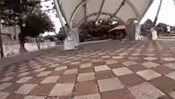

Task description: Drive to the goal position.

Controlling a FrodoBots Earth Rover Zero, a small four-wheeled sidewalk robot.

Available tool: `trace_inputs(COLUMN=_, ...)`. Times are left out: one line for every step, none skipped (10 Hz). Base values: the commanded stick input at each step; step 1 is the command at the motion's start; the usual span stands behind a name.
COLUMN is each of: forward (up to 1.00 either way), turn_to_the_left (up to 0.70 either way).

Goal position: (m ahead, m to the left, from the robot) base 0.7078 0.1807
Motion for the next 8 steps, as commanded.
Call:
trace_inputs(forward=1.0, turn_to_the_left=0.0)
trace_inputs(forward=1.0, turn_to_the_left=0.0)
trace_inputs(forward=1.0, turn_to_the_left=0.0)
trace_inputs(forward=1.0, turn_to_the_left=0.0)
trace_inputs(forward=1.0, turn_to_the_left=0.0)
trace_inputs(forward=1.0, turn_to_the_left=0.0)
trace_inputs(forward=1.0, turn_to_the_left=0.0)
trace_inputs(forward=1.0, turn_to_the_left=0.0)
